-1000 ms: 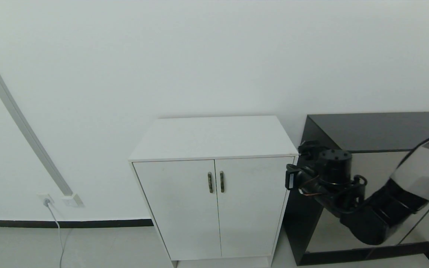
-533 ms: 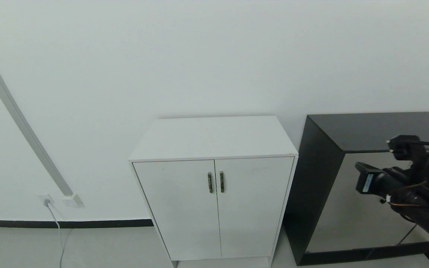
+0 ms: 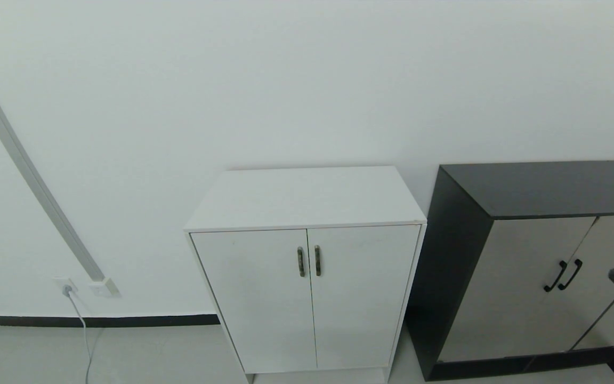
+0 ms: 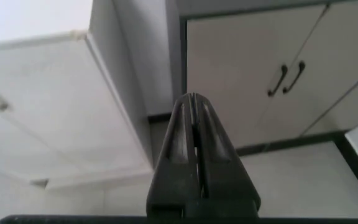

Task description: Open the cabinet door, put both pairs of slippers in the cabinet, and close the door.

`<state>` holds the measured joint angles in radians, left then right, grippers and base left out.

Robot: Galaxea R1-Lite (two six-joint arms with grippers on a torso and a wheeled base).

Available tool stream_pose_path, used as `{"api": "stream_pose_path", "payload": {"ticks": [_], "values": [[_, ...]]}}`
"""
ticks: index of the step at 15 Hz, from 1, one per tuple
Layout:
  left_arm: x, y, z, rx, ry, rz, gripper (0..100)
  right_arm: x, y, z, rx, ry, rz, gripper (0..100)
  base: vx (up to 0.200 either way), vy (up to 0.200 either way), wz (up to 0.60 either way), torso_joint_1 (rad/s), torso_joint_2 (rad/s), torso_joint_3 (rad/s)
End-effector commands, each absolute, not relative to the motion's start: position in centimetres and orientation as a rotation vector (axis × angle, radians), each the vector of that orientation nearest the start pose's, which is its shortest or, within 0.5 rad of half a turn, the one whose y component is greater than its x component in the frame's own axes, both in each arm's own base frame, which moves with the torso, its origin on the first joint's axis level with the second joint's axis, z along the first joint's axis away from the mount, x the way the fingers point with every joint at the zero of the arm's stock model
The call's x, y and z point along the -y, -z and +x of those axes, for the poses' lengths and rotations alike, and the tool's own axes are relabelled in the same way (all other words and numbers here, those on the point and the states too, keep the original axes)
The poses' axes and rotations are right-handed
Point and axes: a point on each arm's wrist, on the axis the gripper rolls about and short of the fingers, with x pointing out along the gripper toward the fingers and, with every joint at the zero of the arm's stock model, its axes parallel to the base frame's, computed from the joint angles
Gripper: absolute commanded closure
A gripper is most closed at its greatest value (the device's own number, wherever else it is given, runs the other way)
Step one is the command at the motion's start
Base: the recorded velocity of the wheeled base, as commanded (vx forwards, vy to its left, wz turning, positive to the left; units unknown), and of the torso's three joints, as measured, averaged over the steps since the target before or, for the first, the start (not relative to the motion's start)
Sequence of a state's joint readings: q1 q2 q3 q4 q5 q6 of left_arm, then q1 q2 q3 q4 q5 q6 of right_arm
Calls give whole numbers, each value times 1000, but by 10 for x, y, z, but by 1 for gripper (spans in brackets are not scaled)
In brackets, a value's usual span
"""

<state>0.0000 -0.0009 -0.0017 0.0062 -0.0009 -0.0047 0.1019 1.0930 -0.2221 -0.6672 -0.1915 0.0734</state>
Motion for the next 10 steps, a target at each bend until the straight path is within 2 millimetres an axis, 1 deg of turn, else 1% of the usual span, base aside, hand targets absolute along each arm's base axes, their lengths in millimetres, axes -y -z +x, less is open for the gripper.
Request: {"api": "stream_pose_path", "payload": {"ticks": [1, 2, 4, 5, 6, 8, 10], "values": [[0, -76, -23, -5, 2, -5, 100, -3, -169, 69, -131, 57, 56, 100, 0, 0, 0, 0, 0, 0], [0, -76, -23, -5, 2, -5, 100, -2, -165, 57, -146, 56, 54, 100, 0, 0, 0, 0, 0, 0], [0, -75, -23, -5, 2, -5, 100, -1, -155, 39, -171, 32, 54, 100, 0, 0, 0, 0, 0, 0], [0, -75, -23, -5, 2, -5, 100, 0, -142, 23, -189, 8, 55, 100, 0, 0, 0, 0, 0, 0], [0, -75, -23, -5, 2, -5, 100, 1, -136, 15, -185, -1, 56, 100, 0, 0, 0, 0, 0, 0], [0, -75, -23, -6, 2, -5, 100, 2, -126, 2, -184, -22, 55, 100, 0, 0, 0, 0, 0, 0], [0, -75, -23, -5, 2, -5, 100, 2, -114, -3, -203, -68, 53, 100, 0, 0, 0, 0, 0, 0]]}}
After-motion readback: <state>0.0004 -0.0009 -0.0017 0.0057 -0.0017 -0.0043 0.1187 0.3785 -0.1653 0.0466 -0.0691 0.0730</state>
